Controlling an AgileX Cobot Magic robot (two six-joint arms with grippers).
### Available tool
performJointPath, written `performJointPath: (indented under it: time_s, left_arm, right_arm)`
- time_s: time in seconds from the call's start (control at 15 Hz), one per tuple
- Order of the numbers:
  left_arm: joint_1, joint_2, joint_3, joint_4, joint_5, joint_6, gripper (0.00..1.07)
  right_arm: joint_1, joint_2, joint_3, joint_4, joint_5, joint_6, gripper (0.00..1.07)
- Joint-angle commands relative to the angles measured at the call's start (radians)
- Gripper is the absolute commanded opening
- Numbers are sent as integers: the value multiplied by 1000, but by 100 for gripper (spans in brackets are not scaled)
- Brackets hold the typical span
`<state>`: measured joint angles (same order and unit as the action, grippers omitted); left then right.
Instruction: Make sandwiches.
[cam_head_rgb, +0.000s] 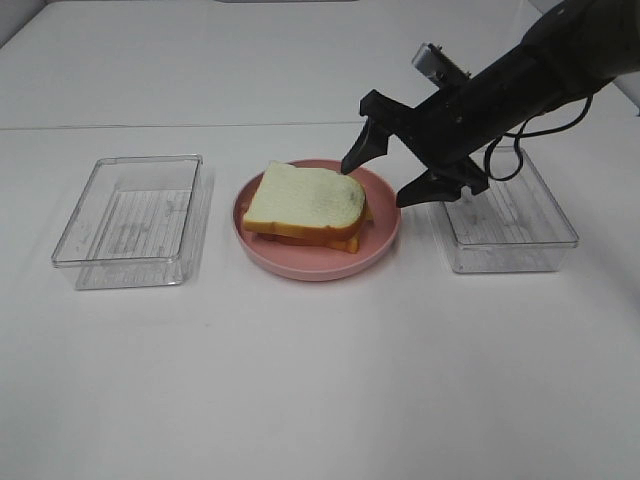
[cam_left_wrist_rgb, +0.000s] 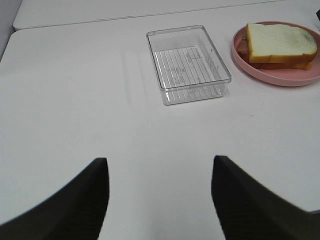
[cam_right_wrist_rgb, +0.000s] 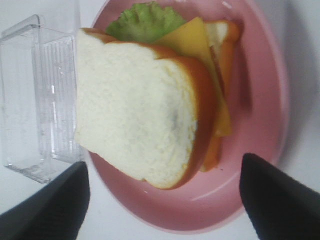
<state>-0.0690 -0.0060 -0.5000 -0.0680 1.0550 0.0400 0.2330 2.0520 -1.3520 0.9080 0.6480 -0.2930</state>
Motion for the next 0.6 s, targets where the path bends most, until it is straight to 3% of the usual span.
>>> performJointPath:
  time_s: [0.07, 0.33, 0.4, 0.6]
  left_arm:
    - [2, -20, 2, -4, -10, -4, 58]
    - [2, -20, 2, -4, -10, -4, 58]
    - [2, -20, 2, -3, -10, -4, 58]
    - [2, -20, 2, -7, -10, 2, 58]
  right_arm:
    - [-2, -82, 1, -206, 22, 69, 77]
    - [-2, -237, 1, -456, 150, 140, 77]
    - [-2, -338, 1, -567, 253, 152, 77]
    - [-2, -482, 3, -687, 456, 160, 77]
